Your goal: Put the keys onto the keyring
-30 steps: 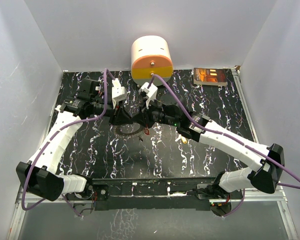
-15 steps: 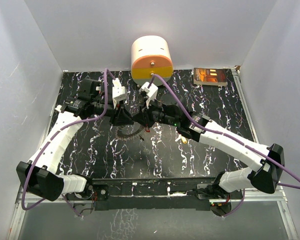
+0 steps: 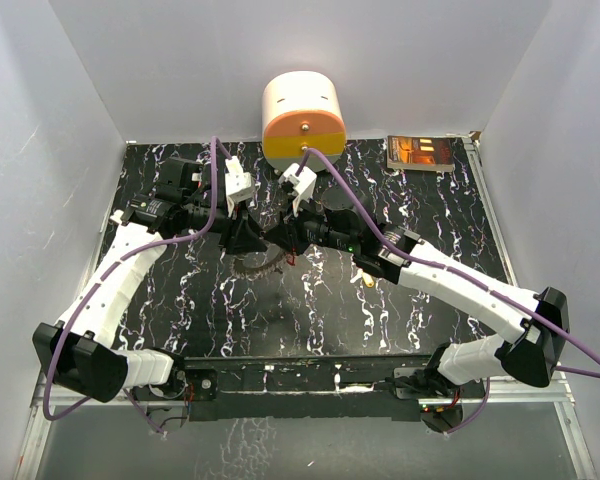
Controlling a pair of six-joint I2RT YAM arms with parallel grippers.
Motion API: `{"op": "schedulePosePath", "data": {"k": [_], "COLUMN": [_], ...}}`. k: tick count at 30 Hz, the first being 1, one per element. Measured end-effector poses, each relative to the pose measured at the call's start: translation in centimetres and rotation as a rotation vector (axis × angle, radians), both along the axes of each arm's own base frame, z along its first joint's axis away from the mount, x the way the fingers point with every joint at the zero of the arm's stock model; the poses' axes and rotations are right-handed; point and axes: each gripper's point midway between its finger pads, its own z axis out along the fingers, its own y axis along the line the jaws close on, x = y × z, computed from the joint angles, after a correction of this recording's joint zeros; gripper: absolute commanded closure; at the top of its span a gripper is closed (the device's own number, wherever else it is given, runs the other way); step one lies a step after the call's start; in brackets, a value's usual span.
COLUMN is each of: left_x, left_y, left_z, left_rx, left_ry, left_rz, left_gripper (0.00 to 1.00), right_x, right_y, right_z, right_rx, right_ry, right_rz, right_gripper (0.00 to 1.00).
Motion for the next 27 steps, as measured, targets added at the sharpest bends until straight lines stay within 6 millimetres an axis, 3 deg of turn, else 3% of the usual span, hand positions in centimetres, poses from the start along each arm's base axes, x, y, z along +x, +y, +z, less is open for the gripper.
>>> {"op": "schedulePosePath", "data": {"k": [6,12,21,27], "left_x": [0.13,0.14,0.23,0.21], "left_y": [0.15,0.20,0.13,0.07], "left_z": [-0.22,-0.29,-0.18,-0.12], "left_rx": [0.013,0.017,0.012,0.009], "left_ry": [0.001,0.000,-0.012,-0.015], "left_rz": [0.012,0.013,0.008,0.004], "left_gripper": [0.60,0.71,0.75,0.91], "right_x": [0.02,0.06,0.05,0.02], "right_y": [-0.01,-0.02,-0.02,-0.03], "right_z": [0.00,0.01,0.01,0.03], "right_rx": [0.000,0.000,0.002,0.003], "right_ry": [0.000,-0.001,0.003,0.006], "right_rz": [-0.001,-0.004,-0.005,-0.006], "right_gripper": [0.92,0.92,0.92,0.92]}}
